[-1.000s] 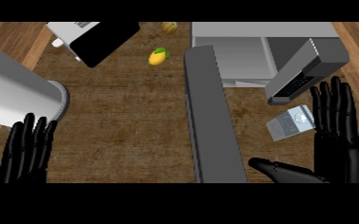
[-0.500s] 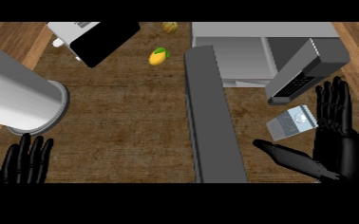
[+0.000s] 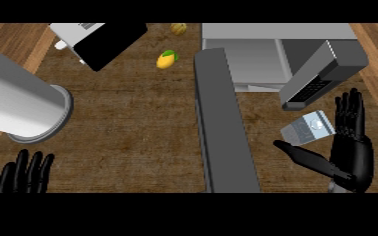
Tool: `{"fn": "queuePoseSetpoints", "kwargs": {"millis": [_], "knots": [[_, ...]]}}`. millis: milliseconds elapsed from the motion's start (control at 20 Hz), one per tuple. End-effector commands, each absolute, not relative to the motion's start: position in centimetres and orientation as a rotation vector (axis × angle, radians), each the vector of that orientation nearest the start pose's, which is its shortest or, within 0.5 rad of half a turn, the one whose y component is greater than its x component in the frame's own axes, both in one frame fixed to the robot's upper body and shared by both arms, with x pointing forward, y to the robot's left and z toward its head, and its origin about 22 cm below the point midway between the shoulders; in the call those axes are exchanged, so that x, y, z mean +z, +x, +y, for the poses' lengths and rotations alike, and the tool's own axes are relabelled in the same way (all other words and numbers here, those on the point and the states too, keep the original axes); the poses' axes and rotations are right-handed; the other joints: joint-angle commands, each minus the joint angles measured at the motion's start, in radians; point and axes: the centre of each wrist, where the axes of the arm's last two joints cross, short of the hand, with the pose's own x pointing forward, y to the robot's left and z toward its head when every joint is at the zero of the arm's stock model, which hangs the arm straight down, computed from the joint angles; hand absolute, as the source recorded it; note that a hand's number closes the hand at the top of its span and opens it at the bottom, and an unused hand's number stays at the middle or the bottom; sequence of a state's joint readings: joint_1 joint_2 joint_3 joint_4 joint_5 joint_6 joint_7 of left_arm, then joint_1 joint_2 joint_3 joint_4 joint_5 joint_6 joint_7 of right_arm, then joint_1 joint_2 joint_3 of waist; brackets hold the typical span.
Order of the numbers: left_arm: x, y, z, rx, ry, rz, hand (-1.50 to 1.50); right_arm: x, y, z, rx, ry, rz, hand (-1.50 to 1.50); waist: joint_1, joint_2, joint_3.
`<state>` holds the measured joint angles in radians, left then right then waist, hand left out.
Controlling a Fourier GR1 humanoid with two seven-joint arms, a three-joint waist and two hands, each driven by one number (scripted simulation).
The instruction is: Pick up the milk, place it into the microwave and close the microwave
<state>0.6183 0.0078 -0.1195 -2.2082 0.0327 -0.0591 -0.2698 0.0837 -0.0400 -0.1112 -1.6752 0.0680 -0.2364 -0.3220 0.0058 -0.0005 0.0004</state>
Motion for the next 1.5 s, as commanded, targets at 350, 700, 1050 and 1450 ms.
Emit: {"fn": "queuePoseSetpoints", "kwargs": {"millis": [350, 700, 1050, 1450], "knots": [[4.9, 9.0, 22.6, 0.069, 0.079, -1.927, -1.5, -3.1, 20.7, -31.3, -0.111, -0.486, -1.829, -1.5, 0.0, -0.001, 0.0], [5.4, 10.0, 24.3, 0.073, 0.083, -1.936, -1.5, -6.1, 22.9, -33.4, -0.076, -0.459, -1.783, -1.5, 0.002, 0.001, 0.0], [4.3, 9.1, 24.4, 0.062, 0.085, -1.911, -1.5, -9.5, 21.0, -36.6, -0.097, -0.507, -1.756, -1.5, 0.002, 0.0, 0.0], [6.2, 9.5, 24.9, 0.072, 0.055, -1.91, -1.5, -11.2, 23.0, -36.7, -0.083, -0.415, -1.725, -1.5, 0.005, 0.002, 0.001]]}}
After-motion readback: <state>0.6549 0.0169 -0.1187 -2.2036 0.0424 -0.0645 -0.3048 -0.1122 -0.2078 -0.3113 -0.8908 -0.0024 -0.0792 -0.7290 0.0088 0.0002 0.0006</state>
